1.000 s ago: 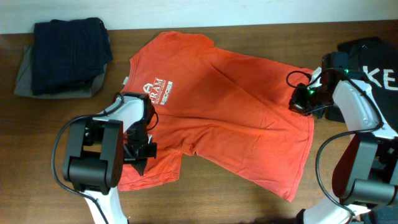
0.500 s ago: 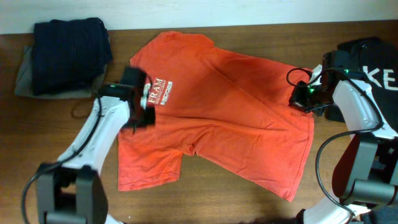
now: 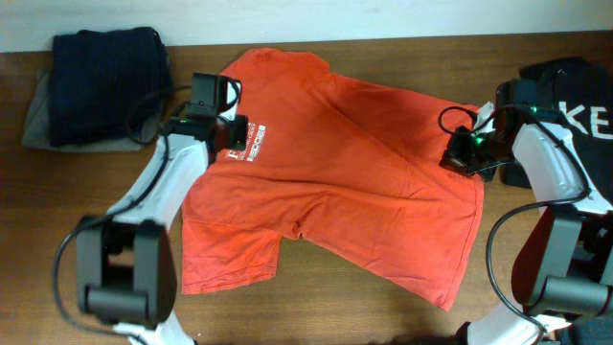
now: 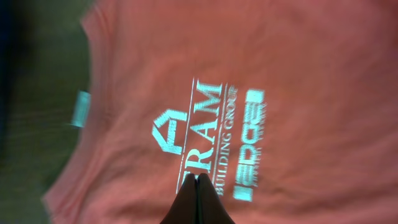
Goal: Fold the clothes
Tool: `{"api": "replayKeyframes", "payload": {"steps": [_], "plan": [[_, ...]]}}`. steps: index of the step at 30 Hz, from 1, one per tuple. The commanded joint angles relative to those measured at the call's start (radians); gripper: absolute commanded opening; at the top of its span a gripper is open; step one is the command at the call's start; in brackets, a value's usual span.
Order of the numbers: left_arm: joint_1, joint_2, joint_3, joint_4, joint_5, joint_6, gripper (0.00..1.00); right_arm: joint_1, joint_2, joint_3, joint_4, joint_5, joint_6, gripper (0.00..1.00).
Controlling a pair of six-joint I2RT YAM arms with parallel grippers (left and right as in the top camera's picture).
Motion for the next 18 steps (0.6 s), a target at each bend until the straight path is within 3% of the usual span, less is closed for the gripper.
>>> {"api": "replayKeyframes", "payload": {"steps": [1,18], "plan": [[0.014,0.054,-0.002,0.028,-0.005,0.051,0.01,0.004,0.007,0.017,-0.012,-0.02,-0.007,0.04],[0.098,0.161,-0.002,0.055,-0.011,0.066,0.01,0.005,0.007,0.017,-0.05,-0.02,-0.007,0.04]]}}
